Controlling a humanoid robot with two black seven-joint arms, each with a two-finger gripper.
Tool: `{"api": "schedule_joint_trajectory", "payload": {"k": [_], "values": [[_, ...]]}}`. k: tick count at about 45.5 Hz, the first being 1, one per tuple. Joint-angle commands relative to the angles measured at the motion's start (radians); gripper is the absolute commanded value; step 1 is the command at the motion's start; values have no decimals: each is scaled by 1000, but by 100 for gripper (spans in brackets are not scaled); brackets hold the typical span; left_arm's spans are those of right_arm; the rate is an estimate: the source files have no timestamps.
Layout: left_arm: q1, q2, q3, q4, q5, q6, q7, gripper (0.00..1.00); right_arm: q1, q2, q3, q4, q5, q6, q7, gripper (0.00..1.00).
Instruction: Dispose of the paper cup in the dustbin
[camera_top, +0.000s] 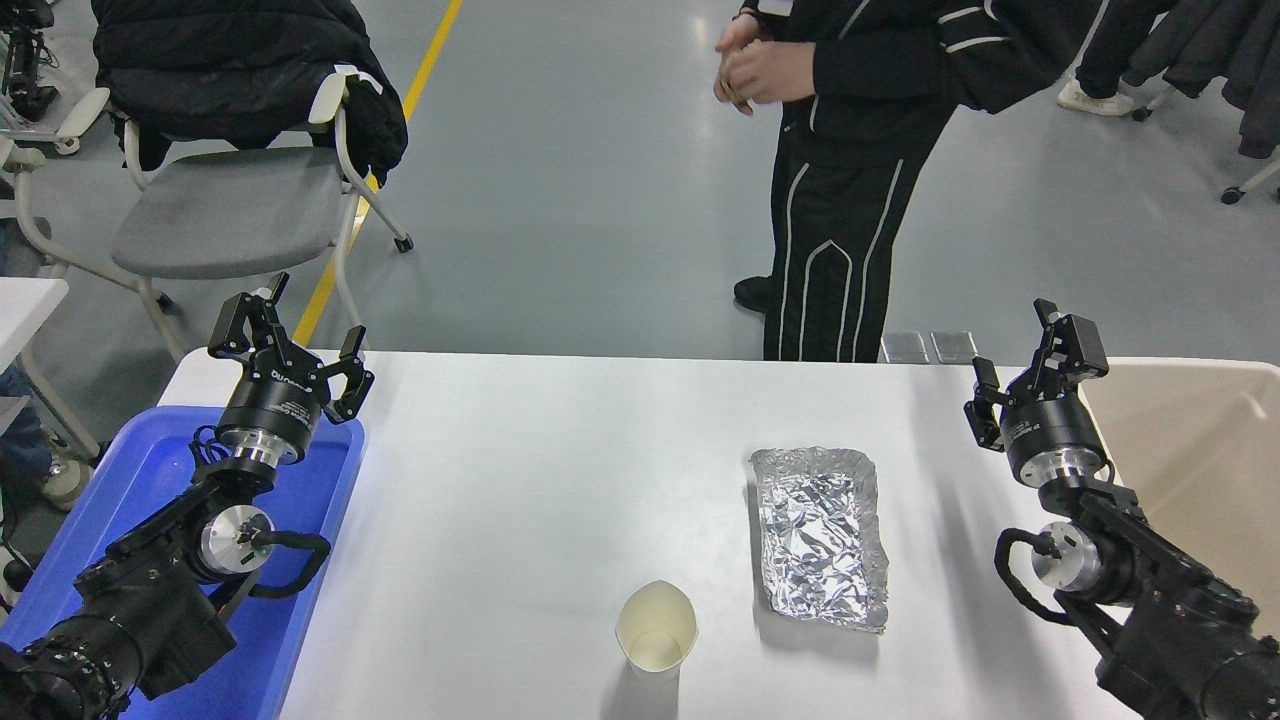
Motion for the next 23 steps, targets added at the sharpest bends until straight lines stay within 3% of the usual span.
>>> {"api": "schedule_joint_trajectory", "payload": {"k": [1, 23], "values": [[0, 0, 0, 0, 0, 0, 0, 100, 17, 2, -1, 1, 0, 0, 0, 99], [0, 0, 0, 0, 0, 0, 0, 100, 21, -6, 15, 0, 2, 2, 0, 99]]}}
